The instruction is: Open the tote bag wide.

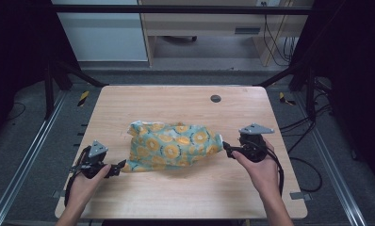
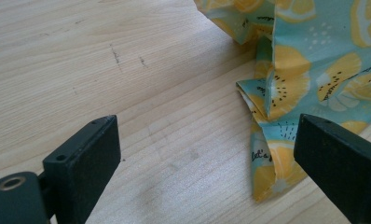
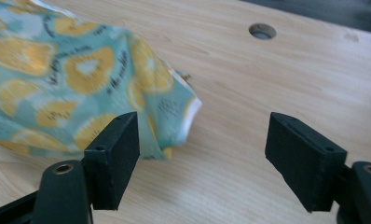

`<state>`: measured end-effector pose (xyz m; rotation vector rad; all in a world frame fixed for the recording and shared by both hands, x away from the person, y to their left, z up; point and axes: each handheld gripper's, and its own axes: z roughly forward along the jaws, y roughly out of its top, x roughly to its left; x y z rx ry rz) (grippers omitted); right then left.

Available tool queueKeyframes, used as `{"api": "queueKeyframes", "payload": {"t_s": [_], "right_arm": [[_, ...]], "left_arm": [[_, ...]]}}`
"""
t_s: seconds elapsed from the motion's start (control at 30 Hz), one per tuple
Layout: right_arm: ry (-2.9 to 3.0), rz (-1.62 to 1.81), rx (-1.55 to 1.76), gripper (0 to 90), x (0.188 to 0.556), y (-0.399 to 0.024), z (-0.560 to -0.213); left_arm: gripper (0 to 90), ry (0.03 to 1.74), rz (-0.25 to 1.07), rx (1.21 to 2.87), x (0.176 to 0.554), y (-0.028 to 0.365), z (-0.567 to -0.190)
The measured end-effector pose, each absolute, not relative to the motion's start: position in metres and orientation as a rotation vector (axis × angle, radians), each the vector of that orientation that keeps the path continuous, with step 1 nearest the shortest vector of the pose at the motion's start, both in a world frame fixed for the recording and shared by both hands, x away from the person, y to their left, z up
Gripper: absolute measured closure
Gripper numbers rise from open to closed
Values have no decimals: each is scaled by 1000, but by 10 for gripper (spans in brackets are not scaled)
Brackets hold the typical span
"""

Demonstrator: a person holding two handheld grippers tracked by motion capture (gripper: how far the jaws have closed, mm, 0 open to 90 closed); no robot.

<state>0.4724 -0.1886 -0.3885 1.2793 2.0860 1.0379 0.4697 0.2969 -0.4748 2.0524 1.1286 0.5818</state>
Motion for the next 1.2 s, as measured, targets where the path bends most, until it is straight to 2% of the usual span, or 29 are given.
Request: {"api": "queueKeyframes", "payload": {"t_s": [0.03,0.37,0.53,0.7,1.0,1.07,1.1,1.13,1.17,1.2], "right_arm": [[2103,1054,1263,301,476,-183,-380],[2176,1109,1180,389,490,-149,-351],[2203,1113,1169,390,498,-134,-347],[2226,1085,1175,384,516,-122,-353],[2263,1046,1273,300,544,-116,-383],[2270,1040,1289,306,548,-115,-387],[2277,1033,1300,330,550,-115,-390],[2287,1039,1310,393,551,-115,-392],[2303,1054,1305,506,551,-115,-394],[2319,1062,1302,577,551,-115,-395]], "left_arm": [[70,1128,582,2054,469,296,-475],[74,1113,582,2080,469,292,-475],[74,1111,583,2077,469,292,-474],[75,1102,587,2081,468,290,-474],[76,1087,591,2091,469,288,-473],[76,1085,591,2092,469,287,-473],[76,1083,592,2093,469,287,-473],[76,1081,590,2095,469,287,-473],[77,1081,591,2092,468,287,-473],[76,1081,590,2092,468,287,-473]]}}
